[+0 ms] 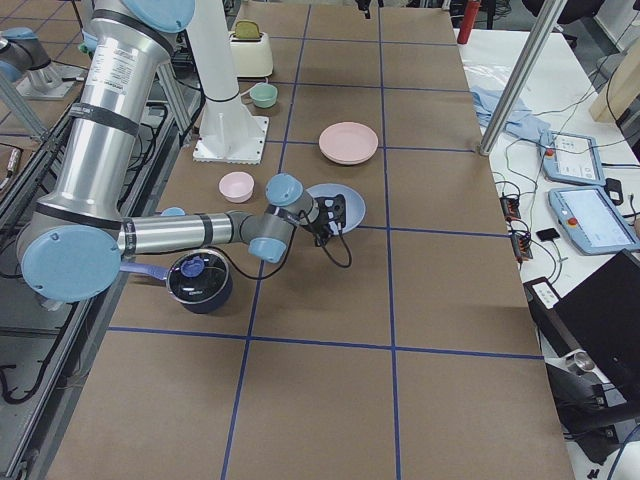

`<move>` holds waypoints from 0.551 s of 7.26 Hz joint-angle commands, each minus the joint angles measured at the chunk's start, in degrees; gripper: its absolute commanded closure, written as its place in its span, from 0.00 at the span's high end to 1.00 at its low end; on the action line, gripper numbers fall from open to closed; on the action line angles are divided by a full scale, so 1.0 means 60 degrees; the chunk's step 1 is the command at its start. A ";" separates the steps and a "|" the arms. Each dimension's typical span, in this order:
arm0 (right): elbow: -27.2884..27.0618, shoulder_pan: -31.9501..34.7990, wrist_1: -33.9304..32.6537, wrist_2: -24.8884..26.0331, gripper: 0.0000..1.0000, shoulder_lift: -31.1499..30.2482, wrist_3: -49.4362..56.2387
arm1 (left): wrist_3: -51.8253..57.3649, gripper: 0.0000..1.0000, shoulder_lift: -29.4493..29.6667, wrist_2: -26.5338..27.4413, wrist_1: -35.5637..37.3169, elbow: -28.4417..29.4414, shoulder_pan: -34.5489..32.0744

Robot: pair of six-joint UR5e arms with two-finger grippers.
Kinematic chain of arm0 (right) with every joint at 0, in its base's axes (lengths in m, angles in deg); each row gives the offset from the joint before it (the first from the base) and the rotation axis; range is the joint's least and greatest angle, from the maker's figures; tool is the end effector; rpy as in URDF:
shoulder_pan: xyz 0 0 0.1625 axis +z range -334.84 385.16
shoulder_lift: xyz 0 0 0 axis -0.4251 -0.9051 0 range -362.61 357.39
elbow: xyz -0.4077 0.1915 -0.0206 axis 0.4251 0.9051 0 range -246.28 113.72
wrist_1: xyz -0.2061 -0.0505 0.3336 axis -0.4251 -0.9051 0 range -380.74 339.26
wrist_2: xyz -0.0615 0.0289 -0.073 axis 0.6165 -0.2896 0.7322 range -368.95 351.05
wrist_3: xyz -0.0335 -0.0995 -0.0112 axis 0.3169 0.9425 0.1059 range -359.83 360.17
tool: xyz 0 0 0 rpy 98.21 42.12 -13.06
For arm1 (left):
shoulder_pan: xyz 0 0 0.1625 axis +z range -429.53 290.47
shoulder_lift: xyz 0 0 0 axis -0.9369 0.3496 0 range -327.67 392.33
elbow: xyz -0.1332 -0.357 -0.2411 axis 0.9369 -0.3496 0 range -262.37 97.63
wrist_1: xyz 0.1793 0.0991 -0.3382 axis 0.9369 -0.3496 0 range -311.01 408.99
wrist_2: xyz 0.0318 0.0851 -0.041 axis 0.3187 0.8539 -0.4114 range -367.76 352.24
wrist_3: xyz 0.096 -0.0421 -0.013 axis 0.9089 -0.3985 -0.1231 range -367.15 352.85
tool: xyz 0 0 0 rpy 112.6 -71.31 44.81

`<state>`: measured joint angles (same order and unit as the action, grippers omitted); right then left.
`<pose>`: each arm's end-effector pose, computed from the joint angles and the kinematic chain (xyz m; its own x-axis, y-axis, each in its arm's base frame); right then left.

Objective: Stack three plates with pink and blue
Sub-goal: 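Lift the light blue plate with the right gripper and carry it over the stack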

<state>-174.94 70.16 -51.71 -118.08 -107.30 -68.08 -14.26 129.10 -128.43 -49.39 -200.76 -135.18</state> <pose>-0.2069 -0.3464 0.5293 0.4692 -0.0260 0.8827 -0.3097 0.9312 0.1920 0.1306 -0.4813 0.3931 0.6708 0.5878 -0.4522 -0.2174 0.7388 0.6379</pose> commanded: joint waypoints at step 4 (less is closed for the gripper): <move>-0.0583 -0.1327 -0.5097 0.1277 0.00 0.4740 -0.2024 | -0.0017 1.00 0.0000 0.0000 -0.0011 0.0030 -0.0001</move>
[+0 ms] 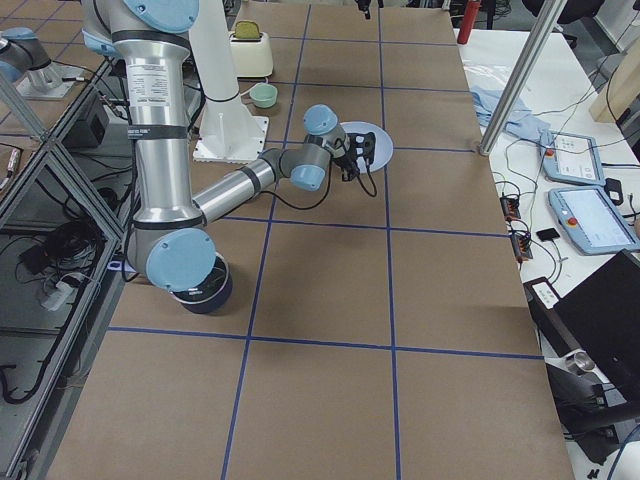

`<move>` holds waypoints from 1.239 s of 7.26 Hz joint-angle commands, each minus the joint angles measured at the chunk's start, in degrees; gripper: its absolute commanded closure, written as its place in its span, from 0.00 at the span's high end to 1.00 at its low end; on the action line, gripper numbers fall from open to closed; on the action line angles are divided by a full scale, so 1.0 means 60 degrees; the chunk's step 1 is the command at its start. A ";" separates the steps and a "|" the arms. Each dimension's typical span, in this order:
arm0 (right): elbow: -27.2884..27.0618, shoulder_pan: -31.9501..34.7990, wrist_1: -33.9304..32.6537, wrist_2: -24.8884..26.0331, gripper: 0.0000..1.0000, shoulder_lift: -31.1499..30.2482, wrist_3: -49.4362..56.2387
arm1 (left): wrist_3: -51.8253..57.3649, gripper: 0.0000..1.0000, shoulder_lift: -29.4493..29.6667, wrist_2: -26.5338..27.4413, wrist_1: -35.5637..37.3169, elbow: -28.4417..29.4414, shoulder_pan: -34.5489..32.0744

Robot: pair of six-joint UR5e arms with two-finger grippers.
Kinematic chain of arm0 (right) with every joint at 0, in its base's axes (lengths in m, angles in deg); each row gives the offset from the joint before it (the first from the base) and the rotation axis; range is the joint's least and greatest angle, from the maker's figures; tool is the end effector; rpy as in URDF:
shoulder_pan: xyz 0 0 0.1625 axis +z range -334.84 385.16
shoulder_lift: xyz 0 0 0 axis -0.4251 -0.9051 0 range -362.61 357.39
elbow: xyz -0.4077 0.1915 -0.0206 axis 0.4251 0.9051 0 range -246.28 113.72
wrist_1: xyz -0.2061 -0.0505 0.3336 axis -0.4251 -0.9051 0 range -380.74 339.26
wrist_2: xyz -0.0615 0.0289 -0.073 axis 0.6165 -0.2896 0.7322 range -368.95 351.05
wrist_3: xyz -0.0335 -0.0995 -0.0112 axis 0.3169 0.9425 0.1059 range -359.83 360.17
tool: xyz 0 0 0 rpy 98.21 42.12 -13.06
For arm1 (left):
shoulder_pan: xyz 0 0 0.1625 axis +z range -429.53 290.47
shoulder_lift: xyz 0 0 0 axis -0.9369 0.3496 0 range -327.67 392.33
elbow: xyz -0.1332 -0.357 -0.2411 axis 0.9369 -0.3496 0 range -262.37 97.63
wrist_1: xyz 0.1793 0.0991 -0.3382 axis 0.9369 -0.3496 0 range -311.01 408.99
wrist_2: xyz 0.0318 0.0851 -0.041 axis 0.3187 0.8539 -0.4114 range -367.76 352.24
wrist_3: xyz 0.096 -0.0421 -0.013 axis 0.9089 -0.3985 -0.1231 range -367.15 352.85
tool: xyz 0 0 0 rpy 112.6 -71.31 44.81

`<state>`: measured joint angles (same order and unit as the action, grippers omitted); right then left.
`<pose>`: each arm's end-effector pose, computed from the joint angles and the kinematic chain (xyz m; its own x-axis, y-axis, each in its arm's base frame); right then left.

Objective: Stack three plates with pink and blue
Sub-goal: 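Lift the light blue plate with the right gripper and carry it over the stack, then lower the light blue plate onto the pink plate and open the right gripper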

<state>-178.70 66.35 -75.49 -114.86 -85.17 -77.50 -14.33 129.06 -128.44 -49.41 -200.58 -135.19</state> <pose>-0.3191 -0.4179 0.3765 0.4047 0.0812 0.9108 -0.3682 0.9262 0.0810 0.1308 -0.4818 0.3947 0.6717 0.5854 -0.4540 -0.2174 0.7416 0.6347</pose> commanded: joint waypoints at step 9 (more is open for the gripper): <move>0.1231 -0.2631 -0.2784 0.2916 0.00 0.2627 -0.0942 | -0.0064 1.00 0.0020 -0.0015 -0.0021 0.0132 0.0029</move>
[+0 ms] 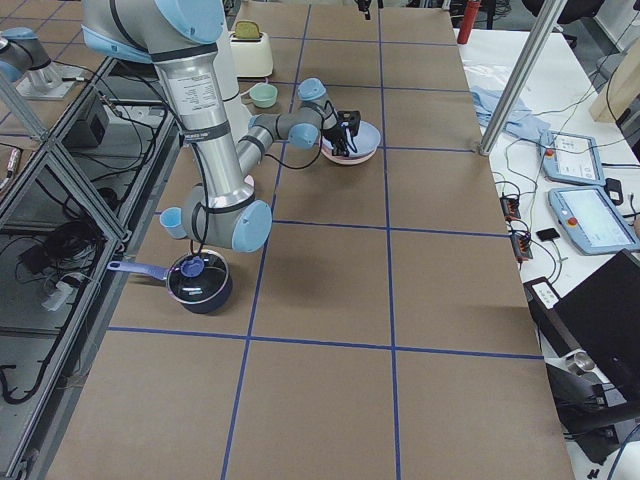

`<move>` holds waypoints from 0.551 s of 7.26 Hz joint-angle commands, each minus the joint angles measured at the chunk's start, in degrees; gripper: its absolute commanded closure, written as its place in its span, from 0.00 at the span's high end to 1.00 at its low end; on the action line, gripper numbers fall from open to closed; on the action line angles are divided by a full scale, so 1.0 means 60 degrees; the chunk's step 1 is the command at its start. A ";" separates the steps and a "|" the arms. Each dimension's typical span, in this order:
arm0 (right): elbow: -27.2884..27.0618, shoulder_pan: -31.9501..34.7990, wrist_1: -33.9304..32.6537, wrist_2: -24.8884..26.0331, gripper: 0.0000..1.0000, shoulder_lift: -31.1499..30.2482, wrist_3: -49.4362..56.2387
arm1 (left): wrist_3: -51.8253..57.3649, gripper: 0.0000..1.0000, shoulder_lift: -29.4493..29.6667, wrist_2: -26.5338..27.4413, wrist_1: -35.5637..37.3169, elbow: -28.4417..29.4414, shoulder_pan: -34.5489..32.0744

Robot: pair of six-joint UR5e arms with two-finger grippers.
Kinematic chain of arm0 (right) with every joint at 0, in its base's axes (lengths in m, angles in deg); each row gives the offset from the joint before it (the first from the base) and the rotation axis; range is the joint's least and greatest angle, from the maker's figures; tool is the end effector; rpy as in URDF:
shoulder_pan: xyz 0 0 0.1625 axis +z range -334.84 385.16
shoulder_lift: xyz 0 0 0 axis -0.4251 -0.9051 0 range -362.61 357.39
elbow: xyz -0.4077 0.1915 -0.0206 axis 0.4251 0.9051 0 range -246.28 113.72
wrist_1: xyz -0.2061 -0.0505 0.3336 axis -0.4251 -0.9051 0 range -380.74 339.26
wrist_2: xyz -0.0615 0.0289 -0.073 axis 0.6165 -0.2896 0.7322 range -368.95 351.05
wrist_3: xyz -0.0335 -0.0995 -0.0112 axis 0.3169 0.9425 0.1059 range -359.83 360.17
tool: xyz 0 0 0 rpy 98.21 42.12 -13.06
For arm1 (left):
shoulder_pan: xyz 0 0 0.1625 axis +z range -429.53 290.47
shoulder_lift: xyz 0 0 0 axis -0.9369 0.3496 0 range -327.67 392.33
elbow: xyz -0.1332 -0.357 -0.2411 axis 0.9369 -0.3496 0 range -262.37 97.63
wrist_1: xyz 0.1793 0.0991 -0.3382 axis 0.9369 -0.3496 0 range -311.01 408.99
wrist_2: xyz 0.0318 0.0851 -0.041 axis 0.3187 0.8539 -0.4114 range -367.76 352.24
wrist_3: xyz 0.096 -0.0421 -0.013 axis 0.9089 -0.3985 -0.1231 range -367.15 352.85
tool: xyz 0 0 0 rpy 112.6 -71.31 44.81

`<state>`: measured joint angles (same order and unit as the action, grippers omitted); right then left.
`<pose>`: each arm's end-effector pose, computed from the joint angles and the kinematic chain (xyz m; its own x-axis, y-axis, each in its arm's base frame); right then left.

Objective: Stack three plates with pink and blue
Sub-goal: 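Lower the light blue plate onto the pink plate and open the right gripper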

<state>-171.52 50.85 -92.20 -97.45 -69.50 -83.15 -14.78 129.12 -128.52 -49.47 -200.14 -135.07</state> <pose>-0.4924 -0.3879 0.3204 0.5417 0.1314 0.8303 -0.3927 0.9129 0.1117 0.1326 -0.4832 0.3974 0.6722 0.5791 -0.4612 -0.2153 0.7490 0.6267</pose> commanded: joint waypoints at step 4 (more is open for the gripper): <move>0.0137 -0.0370 -0.0013 0.0788 0.97 0.0161 0.0014 | 0.0012 1.00 0.0011 0.0000 -0.0011 0.0074 0.0010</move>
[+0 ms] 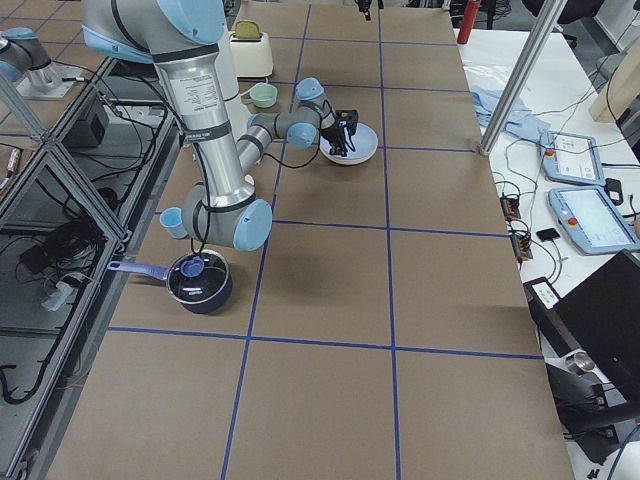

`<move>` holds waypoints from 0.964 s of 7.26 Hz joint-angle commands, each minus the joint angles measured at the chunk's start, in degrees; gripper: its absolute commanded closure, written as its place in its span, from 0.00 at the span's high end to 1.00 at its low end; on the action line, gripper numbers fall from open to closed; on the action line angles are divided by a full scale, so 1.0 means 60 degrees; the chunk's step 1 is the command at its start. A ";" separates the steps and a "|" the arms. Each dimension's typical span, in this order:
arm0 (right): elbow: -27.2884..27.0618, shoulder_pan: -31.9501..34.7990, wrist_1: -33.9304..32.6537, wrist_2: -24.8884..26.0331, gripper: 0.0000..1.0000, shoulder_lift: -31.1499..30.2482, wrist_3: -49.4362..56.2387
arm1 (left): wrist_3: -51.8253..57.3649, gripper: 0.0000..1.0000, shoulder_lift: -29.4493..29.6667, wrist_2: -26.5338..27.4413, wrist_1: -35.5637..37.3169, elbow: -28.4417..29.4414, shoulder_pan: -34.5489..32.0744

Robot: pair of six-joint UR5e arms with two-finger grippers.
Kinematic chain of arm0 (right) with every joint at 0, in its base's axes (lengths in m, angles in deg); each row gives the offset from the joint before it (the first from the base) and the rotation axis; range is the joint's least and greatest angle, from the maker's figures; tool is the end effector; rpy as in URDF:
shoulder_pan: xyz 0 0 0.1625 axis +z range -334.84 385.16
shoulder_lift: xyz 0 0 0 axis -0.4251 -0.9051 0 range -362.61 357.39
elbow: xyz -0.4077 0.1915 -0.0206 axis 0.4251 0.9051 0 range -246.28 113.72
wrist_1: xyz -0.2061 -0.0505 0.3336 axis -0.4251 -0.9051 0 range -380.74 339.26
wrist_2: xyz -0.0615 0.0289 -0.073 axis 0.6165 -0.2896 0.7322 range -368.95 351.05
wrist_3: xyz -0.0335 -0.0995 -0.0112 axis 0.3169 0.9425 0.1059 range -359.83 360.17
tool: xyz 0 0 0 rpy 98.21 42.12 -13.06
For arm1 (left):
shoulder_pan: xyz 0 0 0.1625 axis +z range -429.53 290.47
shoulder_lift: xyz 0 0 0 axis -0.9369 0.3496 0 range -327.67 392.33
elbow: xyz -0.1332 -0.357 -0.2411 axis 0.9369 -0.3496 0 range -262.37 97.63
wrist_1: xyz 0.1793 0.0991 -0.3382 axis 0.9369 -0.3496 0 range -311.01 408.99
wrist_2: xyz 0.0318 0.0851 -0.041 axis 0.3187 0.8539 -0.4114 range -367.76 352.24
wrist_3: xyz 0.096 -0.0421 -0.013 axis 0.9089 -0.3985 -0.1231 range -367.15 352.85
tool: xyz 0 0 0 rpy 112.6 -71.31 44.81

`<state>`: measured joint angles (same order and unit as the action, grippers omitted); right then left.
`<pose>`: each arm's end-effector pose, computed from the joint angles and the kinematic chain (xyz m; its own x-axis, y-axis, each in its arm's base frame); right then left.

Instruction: Stack three plates with pink and blue

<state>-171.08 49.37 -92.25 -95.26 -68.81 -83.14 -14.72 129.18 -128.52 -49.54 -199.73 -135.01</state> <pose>-0.5040 -0.3802 0.3163 0.5456 0.1178 0.8297 -0.3976 0.9079 0.1326 0.1339 -0.4846 0.3999 0.6724 0.5785 -0.4618 -0.2180 0.7509 0.6234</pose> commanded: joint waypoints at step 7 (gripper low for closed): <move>-0.0141 0.4567 -0.3266 -0.4516 1.00 0.0486 0.5562 | -0.0130 1.00 -0.0582 0.0074 0.0073 0.0252 -0.0278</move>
<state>-171.89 68.81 -107.50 -114.48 -65.43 -61.27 -15.63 127.49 -128.01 -49.27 -198.98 -136.28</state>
